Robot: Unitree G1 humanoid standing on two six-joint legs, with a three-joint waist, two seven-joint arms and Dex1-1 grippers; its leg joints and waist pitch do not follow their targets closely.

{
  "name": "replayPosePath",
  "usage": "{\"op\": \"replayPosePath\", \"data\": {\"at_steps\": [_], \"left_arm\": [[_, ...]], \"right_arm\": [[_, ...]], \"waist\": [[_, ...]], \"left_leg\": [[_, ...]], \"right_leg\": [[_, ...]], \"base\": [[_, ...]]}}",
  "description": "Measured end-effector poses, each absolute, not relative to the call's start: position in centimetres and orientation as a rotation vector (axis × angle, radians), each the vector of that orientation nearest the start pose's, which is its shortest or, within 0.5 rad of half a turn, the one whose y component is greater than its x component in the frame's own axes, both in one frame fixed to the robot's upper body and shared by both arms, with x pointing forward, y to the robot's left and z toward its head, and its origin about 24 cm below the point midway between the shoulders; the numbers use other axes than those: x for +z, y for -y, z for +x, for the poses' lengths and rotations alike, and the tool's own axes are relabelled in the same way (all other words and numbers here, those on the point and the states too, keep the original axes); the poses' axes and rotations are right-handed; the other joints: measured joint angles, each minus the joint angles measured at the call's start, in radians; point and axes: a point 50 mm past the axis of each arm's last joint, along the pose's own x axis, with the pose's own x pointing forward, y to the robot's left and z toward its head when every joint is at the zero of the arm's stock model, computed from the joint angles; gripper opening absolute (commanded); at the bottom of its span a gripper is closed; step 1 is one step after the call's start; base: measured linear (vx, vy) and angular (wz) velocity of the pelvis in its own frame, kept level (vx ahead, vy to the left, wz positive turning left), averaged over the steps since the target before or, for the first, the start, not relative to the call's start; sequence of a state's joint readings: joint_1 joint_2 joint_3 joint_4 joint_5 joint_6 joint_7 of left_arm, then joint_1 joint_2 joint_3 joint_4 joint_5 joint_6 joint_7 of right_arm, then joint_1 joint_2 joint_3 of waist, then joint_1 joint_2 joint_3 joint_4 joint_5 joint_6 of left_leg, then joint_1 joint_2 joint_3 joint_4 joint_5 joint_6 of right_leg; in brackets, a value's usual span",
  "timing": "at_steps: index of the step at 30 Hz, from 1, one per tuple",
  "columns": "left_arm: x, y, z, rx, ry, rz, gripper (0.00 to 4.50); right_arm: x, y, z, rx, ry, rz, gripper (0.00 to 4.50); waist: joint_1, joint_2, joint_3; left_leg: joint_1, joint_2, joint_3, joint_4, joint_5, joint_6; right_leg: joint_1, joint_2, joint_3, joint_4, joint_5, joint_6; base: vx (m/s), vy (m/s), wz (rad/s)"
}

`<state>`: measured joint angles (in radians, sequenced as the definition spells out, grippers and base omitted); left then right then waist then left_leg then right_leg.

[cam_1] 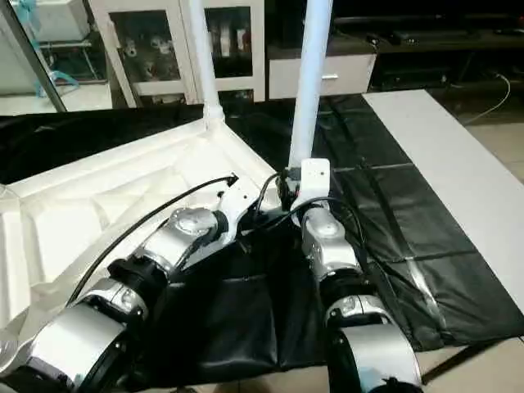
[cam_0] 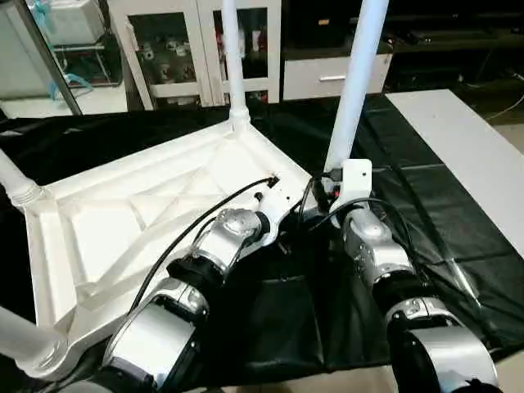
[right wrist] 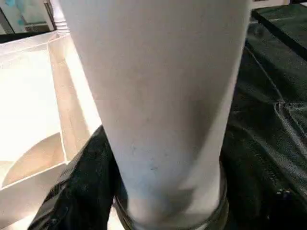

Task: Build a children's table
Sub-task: Rotate leg to tighten

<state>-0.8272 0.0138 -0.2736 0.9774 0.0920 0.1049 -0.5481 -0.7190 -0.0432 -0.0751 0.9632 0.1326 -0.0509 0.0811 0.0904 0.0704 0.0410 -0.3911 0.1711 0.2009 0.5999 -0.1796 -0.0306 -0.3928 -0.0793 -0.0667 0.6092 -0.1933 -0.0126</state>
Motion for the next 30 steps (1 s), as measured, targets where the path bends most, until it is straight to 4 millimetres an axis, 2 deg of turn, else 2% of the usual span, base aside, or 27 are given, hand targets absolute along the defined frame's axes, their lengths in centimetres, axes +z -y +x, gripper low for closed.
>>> {"op": "replayPosePath", "data": {"at_steps": [1, 2, 4, 7, 10, 16, 19, 25, 26, 29, 30], "left_arm": [[4.6, -4.0, 35.4, -0.884, -0.368, 0.363, 0.0], [4.7, -4.1, 35.4, -0.887, -0.366, 0.364, 0.0], [4.6, -4.5, 35.3, -0.914, -0.361, 0.368, 0.0], [4.5, -6.3, 35.2, -0.951, -0.364, 0.374, 0.0], [4.4, -7.6, 34.5, -1.046, -0.359, 0.38, 0.0], [4.5, -9.6, 32.6, -1.305, -0.383, 0.386, 0.0], [4.6, -10.6, 32.1, -1.361, -0.398, 0.379, 0.0], [4.6, -11.7, 31.4, -1.423, -0.423, 0.371, 0.0], [4.6, -11.7, 31.4, -1.426, -0.426, 0.372, 0.0], [4.6, -11.9, 31.3, -1.434, -0.432, 0.372, 0.0], [4.6, -12.0, 31.3, -1.435, -0.433, 0.371, 0.0]], "right_arm": [[4.1, 12.0, 36.7, 0.155, -0.214, 0.081, 2.63], [4.1, 12.0, 36.6, 0.16, -0.211, 0.083, 2.98], [4.0, 12.2, 36.4, 0.204, -0.187, 0.086, 3.33], [3.6, 12.1, 35.5, 0.334, -0.163, 0.09, 3.52], [3.5, 12.7, 34.8, 0.461, -0.15, 0.055, 3.79], [3.7, 13.7, 31.9, 0.836, -0.148, -0.056, 3.79], [3.9, 14.6, 30.7, 0.96, -0.171, -0.059, 3.79], [4.4, 15.3, 29.4, 1.118, -0.221, -0.083, 3.79], [4.4, 15.3, 29.4, 1.125, -0.226, -0.082, 3.52], [4.4, 15.2, 29.3, 1.127, -0.231, -0.079, 3.42], [4.4, 15.2, 29.3, 1.127, -0.232, -0.079, 3.2]], "waist": [[0.0, 0.0, 0.0], [0.0, 0.001, 0.0], [-0.001, 0.002, 0.0], [-0.008, 0.003, -0.001], [-0.003, 0.004, 0.0], [0.023, 0.005, 0.0], [0.026, 0.005, 0.0], [0.026, 0.004, 0.0], [0.025, 0.004, 0.0], [0.025, 0.004, 0.0], [0.025, 0.004, 0.0]], "left_leg": [[0.0, 0.0, 0.0, 0.0, 0.0, 0.0], [0.0, 0.0, 0.0, -0.001, 0.0, 0.0], [0.0, 0.0, 0.0, -0.002, 0.0, 0.0], [0.001, 0.001, 0.0, -0.003, 0.0, 0.0], [0.0, 0.002, 0.0, -0.005, 0.0, 0.0], [-0.002, 0.002, 0.0, -0.005, 0.0, 0.0], [-0.002, 0.001, 0.001, -0.004, 0.0, 0.0], [-0.002, 0.001, 0.001, -0.004, 0.0, 0.0], [-0.002, 0.002, 0.001, -0.004, 0.0, -0.001], [-0.002, 0.001, 0.001, -0.004, 0.0, -0.001], [-0.002, 0.001, 0.001, -0.004, 0.0, -0.001]], "right_leg": [[0.0, 0.0, 0.0, 0.0, 0.0, 0.0], [0.0, 0.0, 0.0, 0.0, 0.0, 0.0], [-0.001, 0.0, 0.0, 0.0, -0.001, 0.001], [-0.002, 0.001, -0.001, 0.001, -0.001, 0.002], [-0.004, 0.001, -0.001, 0.002, -0.001, 0.002], [-0.003, 0.001, -0.001, 0.001, -0.003, 0.004], [-0.003, 0.0, 0.0, 0.0, -0.003, 0.004], [-0.005, 0.0, -0.001, 0.002, -0.003, 0.005], [-0.005, 0.0, -0.001, 0.002, -0.003, 0.005], [-0.005, 0.0, 0.0, 0.001, -0.003, 0.005], [-0.005, 0.0, 0.0, 0.001, -0.003, 0.005]], "base": [[0.0, 0.0, 0.0], [0.0, 0.0, 0.0], [0.0, 0.0, 0.0], [0.0, 0.0, 0.0], [0.0, 0.0, 0.0], [0.0, 0.0, 0.0], [0.0, 0.0, 0.0], [0.0, 0.0, 0.0], [0.0, 0.0, 0.0], [0.0, 0.0, 0.0], [0.0, 0.0, 0.0]]}}
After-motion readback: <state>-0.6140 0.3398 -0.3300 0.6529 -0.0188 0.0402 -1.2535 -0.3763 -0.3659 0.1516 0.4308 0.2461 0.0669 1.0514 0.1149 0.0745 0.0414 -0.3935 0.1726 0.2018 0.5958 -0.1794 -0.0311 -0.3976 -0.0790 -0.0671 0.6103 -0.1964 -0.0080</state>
